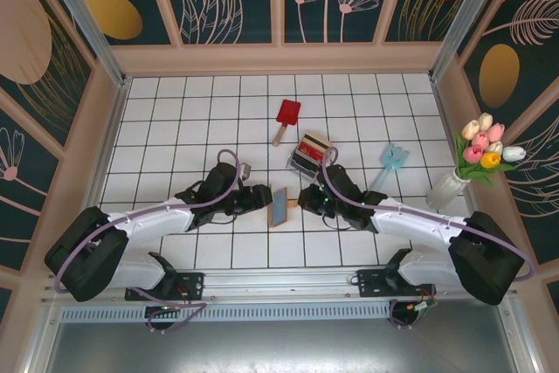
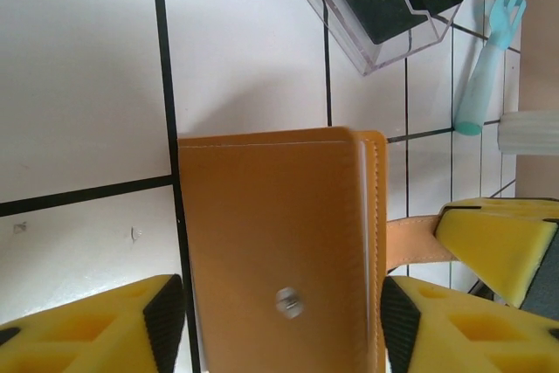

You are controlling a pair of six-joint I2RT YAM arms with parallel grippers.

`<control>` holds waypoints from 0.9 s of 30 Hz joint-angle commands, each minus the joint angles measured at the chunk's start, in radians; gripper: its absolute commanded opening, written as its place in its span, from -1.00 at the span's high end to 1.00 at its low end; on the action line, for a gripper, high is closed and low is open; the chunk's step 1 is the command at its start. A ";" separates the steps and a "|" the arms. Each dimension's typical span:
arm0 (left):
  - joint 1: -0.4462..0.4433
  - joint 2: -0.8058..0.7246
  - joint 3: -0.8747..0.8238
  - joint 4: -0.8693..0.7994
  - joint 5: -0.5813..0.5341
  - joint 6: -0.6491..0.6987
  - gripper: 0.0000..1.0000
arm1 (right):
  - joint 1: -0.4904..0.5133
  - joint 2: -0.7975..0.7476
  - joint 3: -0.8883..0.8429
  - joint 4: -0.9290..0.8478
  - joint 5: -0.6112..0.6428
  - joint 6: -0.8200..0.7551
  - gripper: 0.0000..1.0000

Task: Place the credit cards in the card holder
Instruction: Open the card holder at the bottom-center of the table.

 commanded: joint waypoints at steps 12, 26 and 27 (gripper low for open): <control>0.000 0.028 -0.008 0.003 -0.032 0.020 0.00 | -0.013 -0.064 -0.021 0.103 -0.091 0.001 0.84; -0.001 -0.013 -0.007 -0.125 -0.136 0.038 0.62 | -0.014 -0.045 0.011 -0.001 -0.020 0.003 0.84; 0.000 -0.013 -0.008 -0.128 -0.137 0.041 0.67 | -0.014 -0.045 0.011 -0.011 -0.011 0.006 0.84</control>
